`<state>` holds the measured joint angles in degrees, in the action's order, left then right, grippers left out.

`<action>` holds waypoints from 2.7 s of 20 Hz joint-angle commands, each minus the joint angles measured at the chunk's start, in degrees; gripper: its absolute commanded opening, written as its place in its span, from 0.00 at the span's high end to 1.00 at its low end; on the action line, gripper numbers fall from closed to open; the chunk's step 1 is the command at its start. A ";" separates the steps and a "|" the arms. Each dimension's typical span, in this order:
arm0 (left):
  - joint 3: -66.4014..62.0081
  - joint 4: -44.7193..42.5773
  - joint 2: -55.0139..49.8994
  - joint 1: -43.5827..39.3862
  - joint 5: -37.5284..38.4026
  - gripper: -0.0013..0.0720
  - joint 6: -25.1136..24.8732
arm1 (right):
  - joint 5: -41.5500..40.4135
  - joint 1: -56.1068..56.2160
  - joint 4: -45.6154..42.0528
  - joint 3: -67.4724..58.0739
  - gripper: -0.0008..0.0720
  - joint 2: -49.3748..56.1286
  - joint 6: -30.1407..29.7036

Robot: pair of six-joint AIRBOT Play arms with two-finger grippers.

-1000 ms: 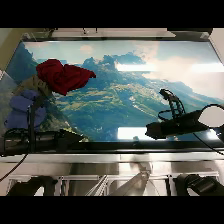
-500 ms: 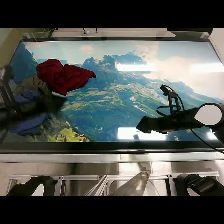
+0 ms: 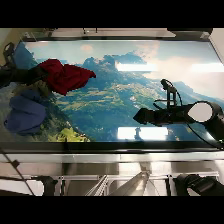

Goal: Fold the shirts.

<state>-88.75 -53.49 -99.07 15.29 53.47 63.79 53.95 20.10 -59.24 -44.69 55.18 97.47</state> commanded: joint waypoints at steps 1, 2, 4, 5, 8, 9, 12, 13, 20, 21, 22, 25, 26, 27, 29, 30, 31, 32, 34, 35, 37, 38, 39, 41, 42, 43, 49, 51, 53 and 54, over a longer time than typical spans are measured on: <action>-13.73 -5.84 -13.84 -2.10 1.64 0.01 0.42 | -1.66 -0.02 -0.07 0.02 0.12 0.22 0.04; -15.82 -10.16 -15.76 -3.32 2.38 0.01 1.84 | -1.66 -0.02 -0.07 0.02 0.12 0.20 0.02; -19.34 -17.59 -18.51 -5.49 5.11 0.01 4.02 | -1.70 -0.02 -0.09 0.02 0.12 0.22 0.02; -20.48 -20.04 -19.23 -6.47 5.90 0.03 4.44 | -1.68 -0.02 -0.07 0.02 0.12 0.22 0.02; -24.76 -22.47 -19.37 -8.72 10.47 0.99 4.37 | -1.66 -0.02 -0.07 0.02 0.12 0.20 0.00; -27.58 -22.10 -19.32 -9.38 13.20 0.99 5.11 | -1.66 -0.02 -0.07 0.02 0.12 0.20 0.00; -30.69 -11.69 -14.82 -11.78 19.21 0.97 5.90 | -1.68 -0.04 -0.09 -0.02 0.12 0.17 -0.20; -28.50 -5.66 -11.50 -12.98 19.71 0.97 5.66 | -1.66 -0.37 -0.04 -0.04 0.13 0.17 -0.44; -25.38 19.10 8.72 -26.64 23.65 0.96 6.23 | -0.59 -12.94 0.39 -0.09 0.71 -7.89 -6.08; -27.08 18.97 10.38 -28.28 22.62 0.96 7.80 | 0.22 -15.30 0.59 -0.17 0.71 -10.08 -7.39; -28.61 19.08 11.85 -29.57 21.22 0.96 9.25 | 1.36 -17.73 0.59 -0.48 0.71 -12.39 -8.37; -27.39 19.04 16.96 -31.61 14.38 0.96 13.05 | 3.37 -23.47 0.61 -1.11 0.71 -18.10 -10.36; -25.44 19.04 18.36 -31.56 13.79 0.96 13.70 | 3.91 -24.72 0.57 -1.11 0.70 -19.41 -10.78; -23.23 19.02 19.34 -31.56 14.62 0.96 13.88 | 4.70 -25.35 0.59 -1.11 0.56 -20.11 -10.78; -18.34 18.93 19.98 -31.56 17.31 0.96 13.88 | 6.56 -25.27 0.83 -1.09 0.44 -20.04 -12.52; -15.45 18.71 19.91 -31.56 18.18 0.96 13.86 | 7.50 -25.24 1.33 -1.09 0.44 -19.41 -13.60; -12.31 18.51 19.91 -31.56 18.16 0.96 13.81 | 8.26 -25.24 1.49 -1.09 0.44 -18.62 -13.57; -8.66 18.49 19.71 -31.56 17.40 0.96 13.60 | 8.90 -25.24 1.46 -1.09 0.44 -17.73 -13.57; -2.51 18.49 18.60 -30.51 15.30 0.96 12.02 | 9.40 -25.24 1.46 -1.09 0.44 -15.39 -13.57; -0.22 18.49 17.55 -29.86 14.49 0.96 10.97 | 9.55 -25.24 1.44 -1.09 0.44 -14.14 -13.57; 2.71 18.49 14.47 -27.93 13.81 0.45 10.54 | 9.99 -25.24 1.49 -1.09 0.30 -11.45 -13.55; 3.28 18.49 12.87 -26.34 14.29 0.11 10.54 | 10.95 -25.24 1.46 -1.09 0.19 -10.43 -13.53; 3.37 18.47 11.41 -24.57 15.91 0.01 10.58 | 12.37 -25.24 1.49 -1.07 0.17 -9.49 -13.53; 3.37 17.70 8.90 -20.96 21.66 0.01 10.58 | 13.90 -24.96 1.49 -0.63 0.17 -7.89 -13.75; 3.39 15.32 7.96 -19.37 25.11 0.01 10.64 | 13.49 -24.35 1.73 0.02 0.17 -7.26 -14.95; 3.50 12.13 7.13 -18.23 28.65 0.01 10.84 | 12.63 -23.32 2.56 0.66 0.17 -6.34 -16.90; 23.17 7.96 9.79 -17.99 26.60 0.01 8.02 | 2.19 -10.29 18.95 1.20 0.18 9.05 -29.46; 28.11 8.00 9.90 -17.94 20.65 0.01 7.61 | -2.36 -4.42 26.69 1.18 0.18 16.39 -34.40; 31.56 8.02 9.90 -17.94 16.02 0.01 7.28 | -4.81 0.35 33.79 1.14 0.18 23.19 -39.19; 32.74 8.00 9.90 -17.94 14.58 0.01 6.95 | -5.09 1.92 37.64 1.11 0.18 26.05 -41.88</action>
<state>-61.43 -44.86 -89.36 -2.74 74.30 71.94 52.99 16.03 -33.67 -43.57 72.73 63.83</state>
